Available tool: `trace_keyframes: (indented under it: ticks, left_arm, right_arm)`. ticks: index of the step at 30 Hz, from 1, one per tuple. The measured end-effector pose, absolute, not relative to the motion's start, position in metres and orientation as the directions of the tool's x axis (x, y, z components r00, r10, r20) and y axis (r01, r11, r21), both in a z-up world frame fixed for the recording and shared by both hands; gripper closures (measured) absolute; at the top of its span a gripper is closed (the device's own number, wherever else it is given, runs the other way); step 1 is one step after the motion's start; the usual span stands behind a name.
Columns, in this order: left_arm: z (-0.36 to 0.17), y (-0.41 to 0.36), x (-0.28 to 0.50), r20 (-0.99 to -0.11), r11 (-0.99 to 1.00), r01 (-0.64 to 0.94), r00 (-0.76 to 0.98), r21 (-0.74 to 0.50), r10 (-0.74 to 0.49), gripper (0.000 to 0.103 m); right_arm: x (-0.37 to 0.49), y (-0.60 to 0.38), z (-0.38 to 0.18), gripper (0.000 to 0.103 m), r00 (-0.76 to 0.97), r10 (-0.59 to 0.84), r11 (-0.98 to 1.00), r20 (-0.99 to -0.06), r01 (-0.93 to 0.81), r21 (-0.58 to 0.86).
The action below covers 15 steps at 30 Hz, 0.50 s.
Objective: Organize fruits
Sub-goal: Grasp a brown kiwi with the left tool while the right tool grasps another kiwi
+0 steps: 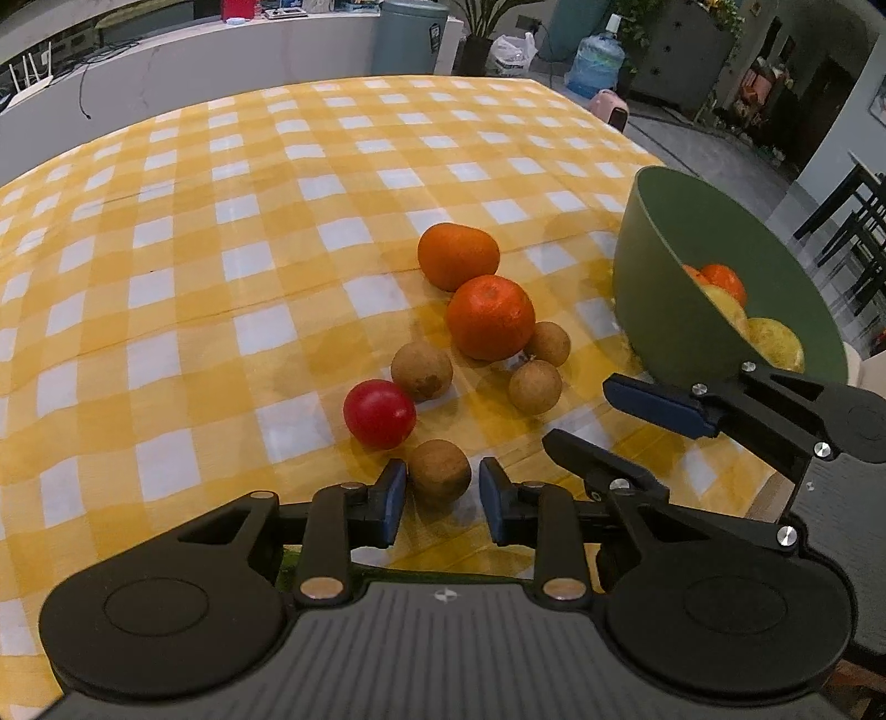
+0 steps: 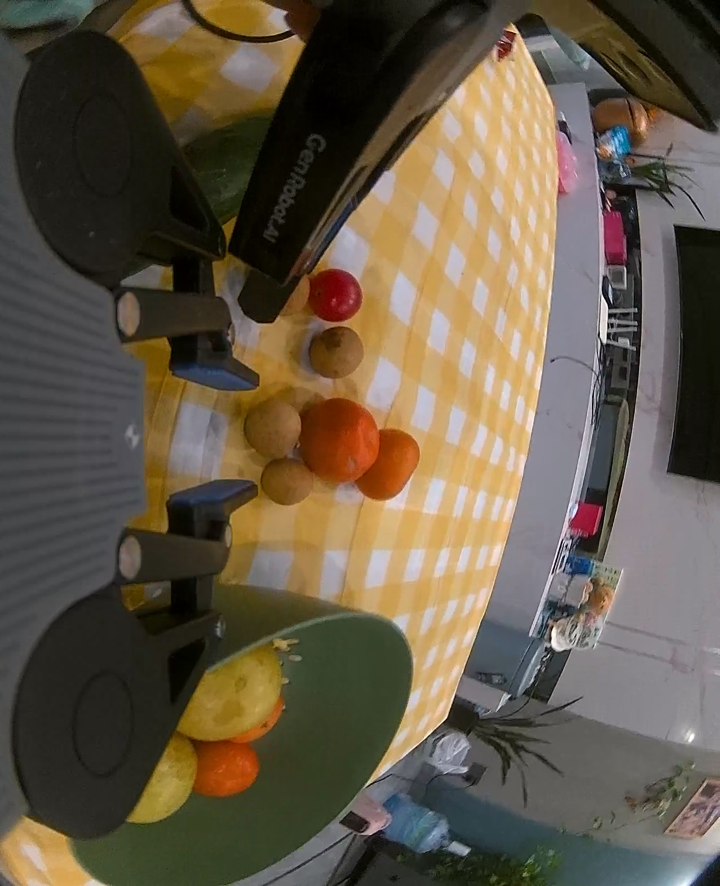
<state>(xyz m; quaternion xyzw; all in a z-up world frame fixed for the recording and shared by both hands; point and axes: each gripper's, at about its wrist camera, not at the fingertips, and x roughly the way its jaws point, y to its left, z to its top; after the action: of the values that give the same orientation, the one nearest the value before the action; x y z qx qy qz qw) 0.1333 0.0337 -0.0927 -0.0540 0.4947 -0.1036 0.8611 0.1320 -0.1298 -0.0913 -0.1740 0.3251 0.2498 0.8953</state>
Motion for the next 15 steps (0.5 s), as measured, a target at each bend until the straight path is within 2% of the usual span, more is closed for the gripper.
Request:
trace_keyframes:
  ticks: [12, 15]
  left_arm:
    - [-0.086, 0.04, 0.132, -0.829, 0.972, 0.104, 0.509, -0.21, -0.233, 0.076]
    - [-0.082, 0.042, 0.131, -0.83, 0.975, 0.095, 0.512, -0.202, -0.222, 0.076]
  right_arm:
    - [0.141, -0.121, -0.094, 0.073, 0.667, 0.365, 0.788, -0.649, -0.593, -0.167]
    - [0.143, -0.118, -0.096, 0.078, 0.665, 0.363, 0.79, -0.653, -0.591, -0.163]
